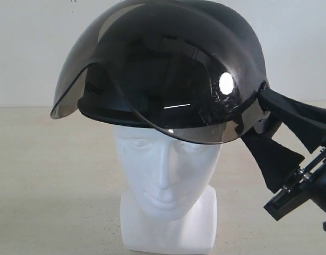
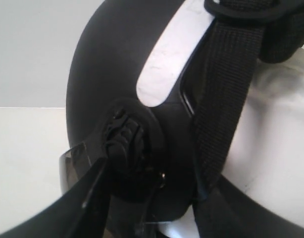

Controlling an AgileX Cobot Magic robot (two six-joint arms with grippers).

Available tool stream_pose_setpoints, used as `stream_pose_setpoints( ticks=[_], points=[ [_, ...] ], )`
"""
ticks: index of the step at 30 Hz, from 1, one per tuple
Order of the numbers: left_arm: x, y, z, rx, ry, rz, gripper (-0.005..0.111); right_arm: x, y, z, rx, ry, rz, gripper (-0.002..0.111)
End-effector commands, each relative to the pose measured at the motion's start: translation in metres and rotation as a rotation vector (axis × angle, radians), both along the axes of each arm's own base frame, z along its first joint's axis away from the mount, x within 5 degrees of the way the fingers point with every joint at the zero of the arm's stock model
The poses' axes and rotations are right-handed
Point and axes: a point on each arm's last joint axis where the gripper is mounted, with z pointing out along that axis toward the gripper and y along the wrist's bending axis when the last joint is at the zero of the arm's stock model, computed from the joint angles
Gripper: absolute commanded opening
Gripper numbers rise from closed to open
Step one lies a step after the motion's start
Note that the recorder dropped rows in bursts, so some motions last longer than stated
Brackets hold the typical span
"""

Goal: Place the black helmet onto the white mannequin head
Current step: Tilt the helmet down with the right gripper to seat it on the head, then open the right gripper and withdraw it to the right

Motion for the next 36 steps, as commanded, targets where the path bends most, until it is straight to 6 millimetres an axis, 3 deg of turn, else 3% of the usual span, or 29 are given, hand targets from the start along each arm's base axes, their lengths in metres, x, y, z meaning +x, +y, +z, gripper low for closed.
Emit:
stream_pose_setpoints(
  ticks=[1, 19, 33, 36],
  points=[
    [0.0, 0.0, -0.0007, -0.001, -0.003, 0.002, 0.004, 0.0009, -0.0061, -0.0202, -0.109, 0.124, -0.059, 0.0],
    [0.0, 0.0, -0.0007, -0.001, -0.003, 0.002, 0.004, 0.0025, -0.0071, -0.0271, -0.213, 0.138, -0.091, 0.0],
    [0.0, 0.0, -0.0007, -0.001, -0.003, 0.002, 0.004, 0.0014, -0.0062, -0.0223, -0.192, 0.088, -0.082, 0.0],
    [0.0, 0.0, -0.0007, -0.001, -0.003, 0.002, 0.004, 0.0009, -0.0059, -0.0217, -0.199, 0.074, -0.079, 0.006]
  ],
)
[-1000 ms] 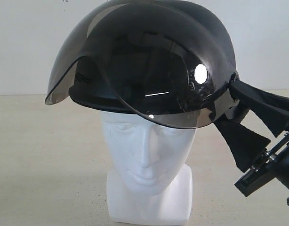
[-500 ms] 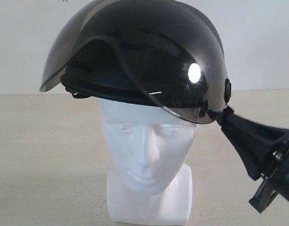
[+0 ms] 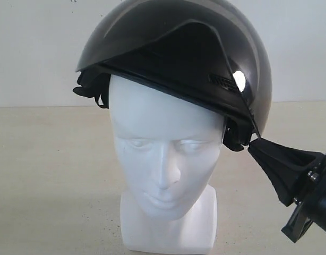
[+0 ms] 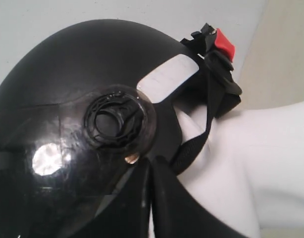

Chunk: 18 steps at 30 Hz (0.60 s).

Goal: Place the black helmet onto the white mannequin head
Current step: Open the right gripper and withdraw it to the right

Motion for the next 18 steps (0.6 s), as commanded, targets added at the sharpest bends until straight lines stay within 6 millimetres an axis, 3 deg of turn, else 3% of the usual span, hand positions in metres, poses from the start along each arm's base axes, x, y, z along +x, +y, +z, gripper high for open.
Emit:
stream_pose_setpoints(
  ticks=[1, 3, 5, 18],
  points=[
    [0.0, 0.0, -0.0007, -0.001, -0.003, 0.002, 0.004, -0.0015, 0.0006, 0.0015, -0.013, -0.033, 0.013, 0.009],
    [0.0, 0.0, -0.0007, -0.001, -0.003, 0.002, 0.004, -0.0016, 0.0007, 0.0015, -0.019, -0.037, 0.014, 0.026],
    [0.0, 0.0, -0.0007, -0.001, -0.003, 0.002, 0.004, -0.0018, 0.001, 0.0009, -0.025, -0.033, 0.017, 0.033],
    [0.0, 0.0, -0.0007, -0.001, -0.003, 0.002, 0.004, -0.011, -0.0064, 0.0073, -0.034, -0.039, 0.001, 0.032]
  ],
)
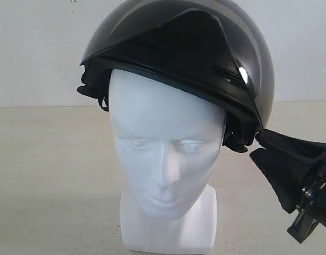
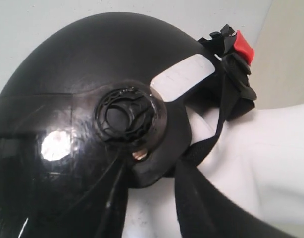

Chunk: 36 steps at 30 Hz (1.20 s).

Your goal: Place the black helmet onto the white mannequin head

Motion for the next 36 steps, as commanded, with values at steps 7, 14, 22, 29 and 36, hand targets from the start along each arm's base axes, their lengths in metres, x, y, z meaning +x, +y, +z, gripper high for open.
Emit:
stream_pose_setpoints(
  ticks=[7, 14, 22, 29, 36],
  points=[
    [0.0, 0.0, -0.001, -0.001, -0.003, 0.002, 0.004, -0.022, -0.016, -0.007, -0.06, 0.007, -0.019, 0.032],
    [0.0, 0.0, -0.001, -0.001, -0.003, 0.002, 0.004, -0.031, -0.027, 0.012, 0.004, -0.12, -0.078, 0.032],
    [0.0, 0.0, -0.001, -0.001, -0.003, 0.002, 0.004, -0.055, -0.065, 0.054, 0.108, -0.542, -0.388, 0.0],
    [0.0, 0.0, -0.001, -0.001, -0.003, 0.002, 0.004, -0.054, -0.058, 0.08, -0.158, -0.588, -0.396, 0.0],
    [0.0, 0.0, -0.001, -0.001, -0.003, 0.002, 0.004, -0.056, -0.043, 0.161, -0.845, -0.654, -0.224, 0.0]
  ],
)
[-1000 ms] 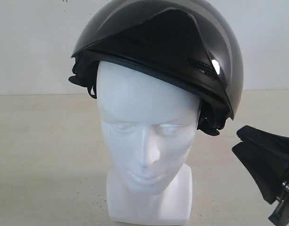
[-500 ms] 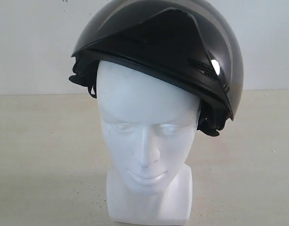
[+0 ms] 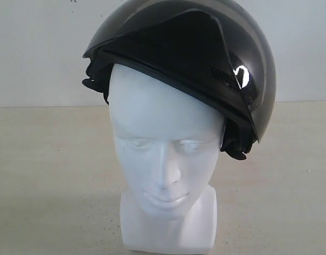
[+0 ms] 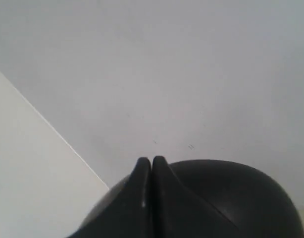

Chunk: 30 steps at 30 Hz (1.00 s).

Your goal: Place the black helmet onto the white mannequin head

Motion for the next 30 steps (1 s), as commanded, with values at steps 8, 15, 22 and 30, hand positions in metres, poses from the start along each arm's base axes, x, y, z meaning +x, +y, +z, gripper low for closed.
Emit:
stream_pose_setpoints(
  ticks=[8, 15, 22, 30],
  points=[
    [0.0, 0.0, -0.001, -0.001, -0.003, 0.002, 0.004, -0.015, -0.016, 0.103, -0.67, 0.326, -0.085, 0.0],
    [0.0, 0.0, -0.001, -0.001, -0.003, 0.002, 0.004, 0.003, -0.018, 0.139, -1.004, 0.543, -0.132, 0.0],
    [0.0, 0.0, -0.001, -0.001, -0.003, 0.002, 0.004, 0.045, 0.012, 0.166, -1.076, 0.51, -0.083, 0.0],
    [0.0, 0.0, -0.001, -0.001, -0.003, 0.002, 0.004, 0.056, 0.024, 0.172, -1.039, 0.516, -0.035, 0.0]
  ],
)
